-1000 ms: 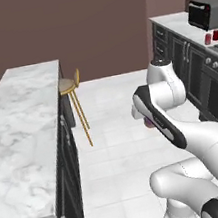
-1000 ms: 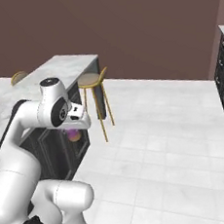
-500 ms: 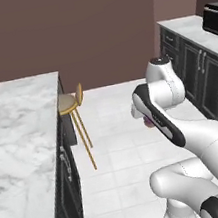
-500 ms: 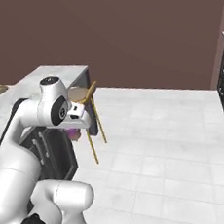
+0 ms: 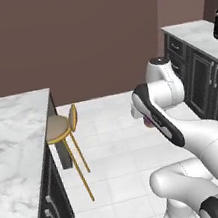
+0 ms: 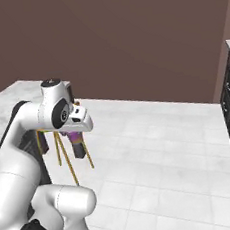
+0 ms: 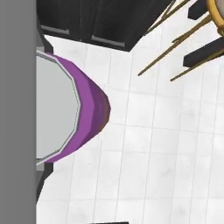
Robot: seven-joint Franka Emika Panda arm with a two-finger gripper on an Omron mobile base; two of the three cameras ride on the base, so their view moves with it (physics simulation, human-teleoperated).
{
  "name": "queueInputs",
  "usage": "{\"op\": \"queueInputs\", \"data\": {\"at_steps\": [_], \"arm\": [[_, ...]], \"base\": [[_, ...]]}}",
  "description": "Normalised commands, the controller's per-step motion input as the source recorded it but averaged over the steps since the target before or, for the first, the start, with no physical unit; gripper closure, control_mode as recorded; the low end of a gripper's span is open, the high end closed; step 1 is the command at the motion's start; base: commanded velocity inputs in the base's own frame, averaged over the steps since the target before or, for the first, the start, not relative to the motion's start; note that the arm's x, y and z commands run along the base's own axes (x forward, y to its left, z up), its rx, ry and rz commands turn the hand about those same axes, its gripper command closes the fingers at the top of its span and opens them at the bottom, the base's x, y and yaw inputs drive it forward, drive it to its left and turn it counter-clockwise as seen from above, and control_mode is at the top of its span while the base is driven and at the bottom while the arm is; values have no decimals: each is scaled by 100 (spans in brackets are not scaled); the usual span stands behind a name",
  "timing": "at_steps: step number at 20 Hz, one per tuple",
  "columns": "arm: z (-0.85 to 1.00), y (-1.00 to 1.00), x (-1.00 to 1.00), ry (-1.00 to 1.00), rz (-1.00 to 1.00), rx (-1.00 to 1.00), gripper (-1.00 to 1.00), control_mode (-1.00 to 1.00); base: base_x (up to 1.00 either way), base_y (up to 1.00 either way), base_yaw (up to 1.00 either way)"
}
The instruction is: Four empty soda cans are scattered around the kitchen. Gather all the cans and cluster them next to the stove for recycling.
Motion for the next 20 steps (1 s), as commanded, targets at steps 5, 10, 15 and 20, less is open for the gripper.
{"op": "queueInputs", "data": {"at_steps": [5,10,15,20], "arm": [[0,0,0,0,0,0,100,100],[0,0,0,0,0,0,100,100],[0,0,0,0,0,0,100,100],[0,0,0,0,0,0,100,100]], "base": [[82,-49,-6],[73,-45,-10],[64,-42,-15],[51,-30,-22]]}}
